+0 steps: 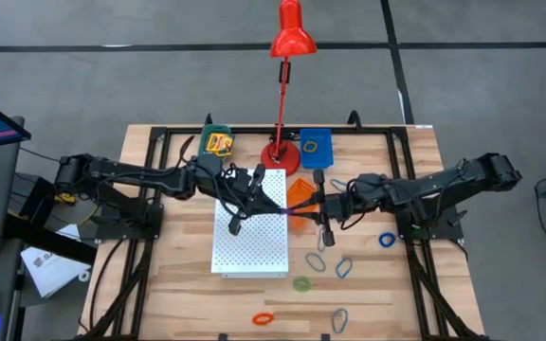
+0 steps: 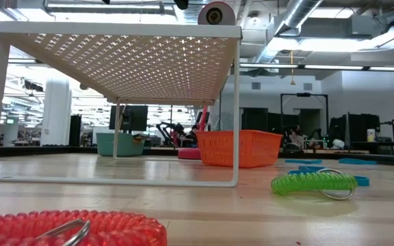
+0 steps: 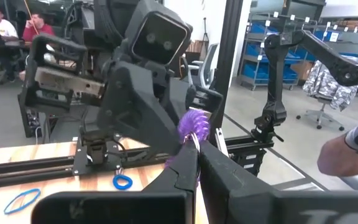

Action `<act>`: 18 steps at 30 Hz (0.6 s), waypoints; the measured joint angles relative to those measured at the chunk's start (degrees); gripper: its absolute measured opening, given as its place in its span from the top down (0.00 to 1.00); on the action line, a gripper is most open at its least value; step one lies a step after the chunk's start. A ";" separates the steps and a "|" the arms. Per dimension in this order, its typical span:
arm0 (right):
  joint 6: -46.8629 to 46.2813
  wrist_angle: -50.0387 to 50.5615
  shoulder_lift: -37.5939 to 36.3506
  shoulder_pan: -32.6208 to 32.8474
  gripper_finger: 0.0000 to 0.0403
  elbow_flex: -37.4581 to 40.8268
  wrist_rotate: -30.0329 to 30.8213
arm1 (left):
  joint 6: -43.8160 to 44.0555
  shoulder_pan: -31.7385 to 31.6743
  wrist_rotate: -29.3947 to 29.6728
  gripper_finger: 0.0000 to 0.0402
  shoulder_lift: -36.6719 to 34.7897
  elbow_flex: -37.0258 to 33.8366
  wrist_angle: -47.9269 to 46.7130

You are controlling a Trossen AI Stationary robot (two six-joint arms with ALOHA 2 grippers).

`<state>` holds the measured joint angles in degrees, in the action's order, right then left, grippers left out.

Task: Pick & Place Office Desk Supplies
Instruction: Put the purple spring keychain into the blue bin

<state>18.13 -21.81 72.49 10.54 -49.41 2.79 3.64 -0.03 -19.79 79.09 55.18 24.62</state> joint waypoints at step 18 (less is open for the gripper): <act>4.98 -0.12 -1.03 -1.02 0.99 0.00 18.32 | 0.00 6.37 -1.32 0.68 -3.26 -0.03 -7.88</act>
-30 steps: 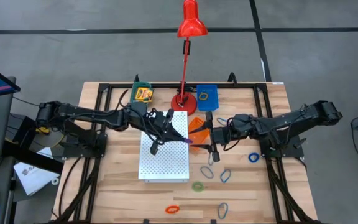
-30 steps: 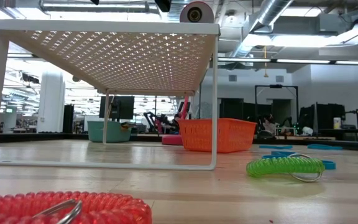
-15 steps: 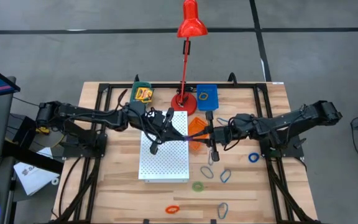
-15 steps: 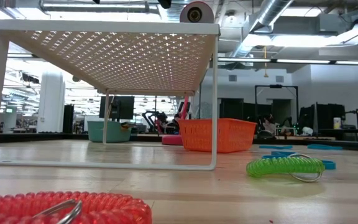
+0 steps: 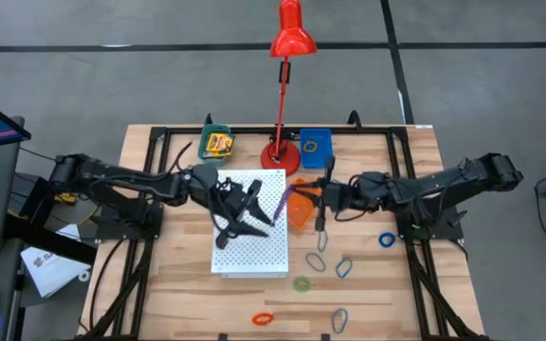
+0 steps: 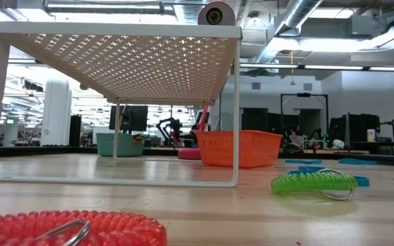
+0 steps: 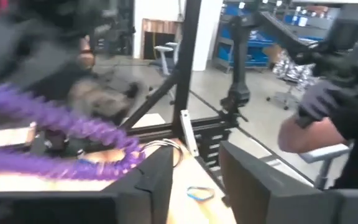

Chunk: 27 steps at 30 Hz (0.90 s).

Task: Pick & Place Office Desk Supplies
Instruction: Put the purple spring keychain into the blue bin

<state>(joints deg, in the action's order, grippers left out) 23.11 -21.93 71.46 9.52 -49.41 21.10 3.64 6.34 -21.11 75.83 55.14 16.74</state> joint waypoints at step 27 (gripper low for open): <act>-9.68 4.10 -0.02 6.69 0.99 0.00 3.63 | -12.46 8.42 40.91 0.43 -5.59 -0.08 -11.62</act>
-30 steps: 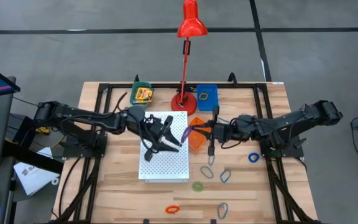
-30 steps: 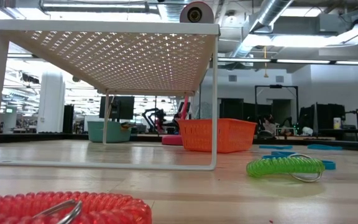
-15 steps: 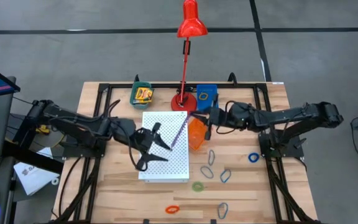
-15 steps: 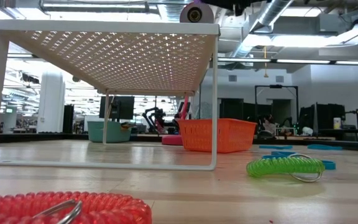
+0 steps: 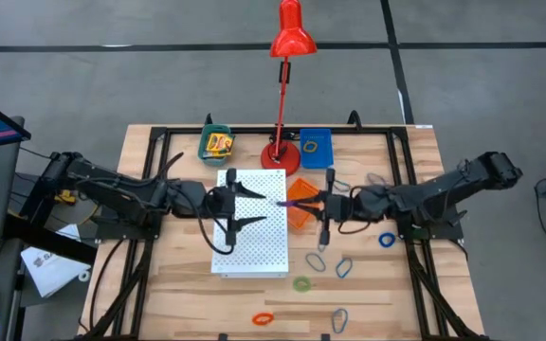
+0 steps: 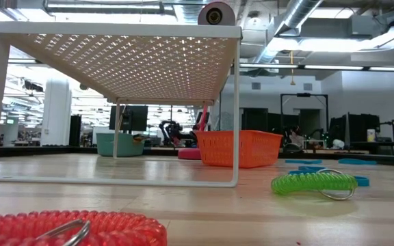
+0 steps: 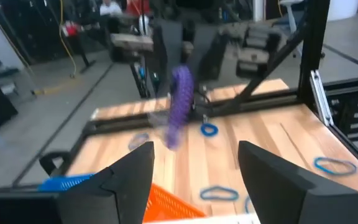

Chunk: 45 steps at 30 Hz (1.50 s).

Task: Pick & Place Office Desk Supplies
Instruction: Put the purple spring keychain into the blue bin

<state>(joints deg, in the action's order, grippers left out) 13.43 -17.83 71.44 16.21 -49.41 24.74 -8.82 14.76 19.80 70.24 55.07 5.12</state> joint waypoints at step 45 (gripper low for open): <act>-19.91 49.82 30.66 -59.96 0.99 -20.50 -27.68 | -1.46 4.98 0.88 0.45 -14.80 -8.09 -3.77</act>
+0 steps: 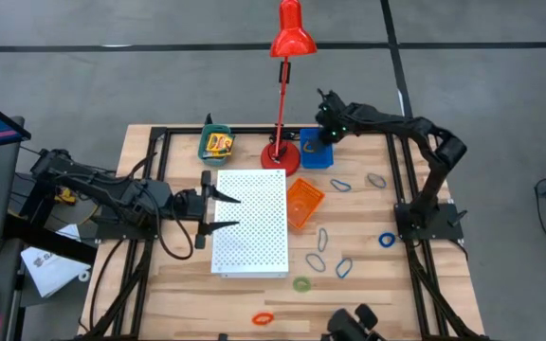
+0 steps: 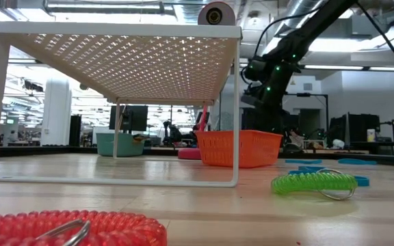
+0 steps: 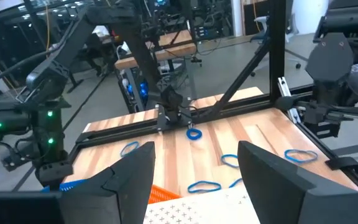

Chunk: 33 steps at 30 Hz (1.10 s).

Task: Pick & Place Office Desk Supplies
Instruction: Put the purple spring keychain into the blue bin, then put the green spring keychain into the blue bin

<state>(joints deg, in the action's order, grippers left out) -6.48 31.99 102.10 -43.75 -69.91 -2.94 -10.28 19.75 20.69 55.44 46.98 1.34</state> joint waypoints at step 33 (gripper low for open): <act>-17.99 9.58 -24.11 24.38 0.64 20.64 13.28 | 0.07 0.00 0.09 0.46 0.04 0.04 -2.62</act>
<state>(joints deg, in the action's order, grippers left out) -24.46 41.56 78.00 -19.38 -49.27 10.34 -10.22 19.75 20.78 55.48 47.03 -1.27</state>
